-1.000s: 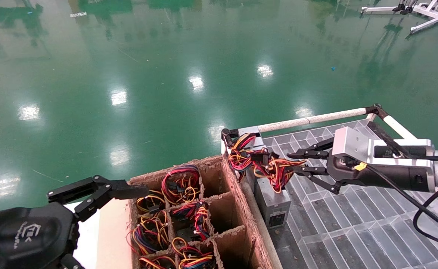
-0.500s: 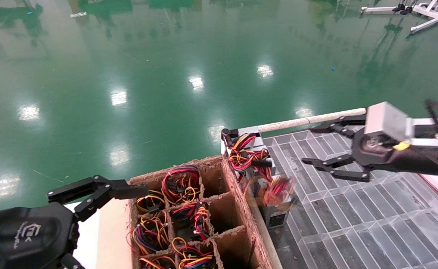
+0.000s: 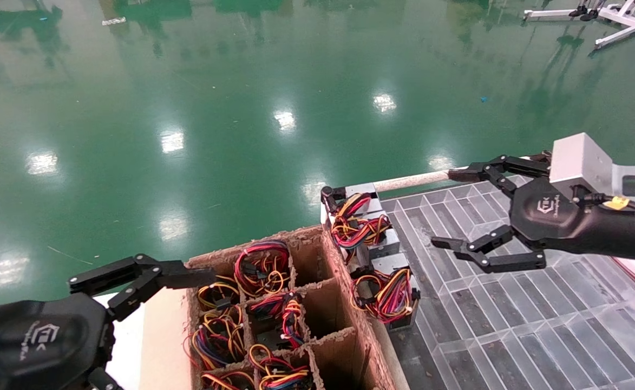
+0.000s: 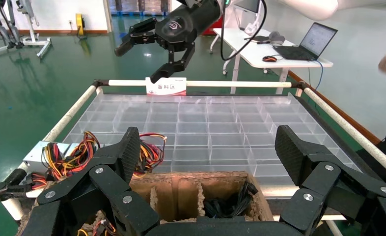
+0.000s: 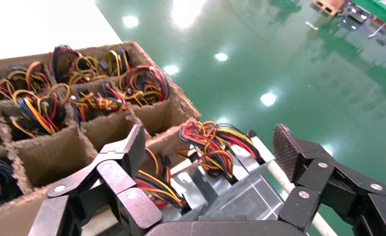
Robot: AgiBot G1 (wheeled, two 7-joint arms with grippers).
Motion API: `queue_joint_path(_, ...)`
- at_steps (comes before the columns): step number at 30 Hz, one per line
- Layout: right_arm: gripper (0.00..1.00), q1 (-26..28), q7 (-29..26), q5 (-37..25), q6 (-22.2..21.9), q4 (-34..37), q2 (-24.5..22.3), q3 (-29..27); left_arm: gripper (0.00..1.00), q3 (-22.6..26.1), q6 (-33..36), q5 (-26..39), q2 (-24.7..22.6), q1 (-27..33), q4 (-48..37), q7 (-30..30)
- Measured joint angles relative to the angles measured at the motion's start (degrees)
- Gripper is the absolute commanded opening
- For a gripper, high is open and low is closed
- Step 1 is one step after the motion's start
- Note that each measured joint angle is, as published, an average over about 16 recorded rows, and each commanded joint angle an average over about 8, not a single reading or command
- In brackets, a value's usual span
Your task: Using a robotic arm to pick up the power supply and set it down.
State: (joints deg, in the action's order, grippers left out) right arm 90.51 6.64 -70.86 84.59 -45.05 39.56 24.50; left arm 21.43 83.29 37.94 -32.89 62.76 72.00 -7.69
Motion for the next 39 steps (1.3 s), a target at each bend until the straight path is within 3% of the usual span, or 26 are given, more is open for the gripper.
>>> queue_joint_path(39,1.00,-21.7,-13.0,21.7,0.8,-21.3,-3.4,-6.3,1.00,0.0,0.0,0.0,0.0,0.0,0.0,0.0)
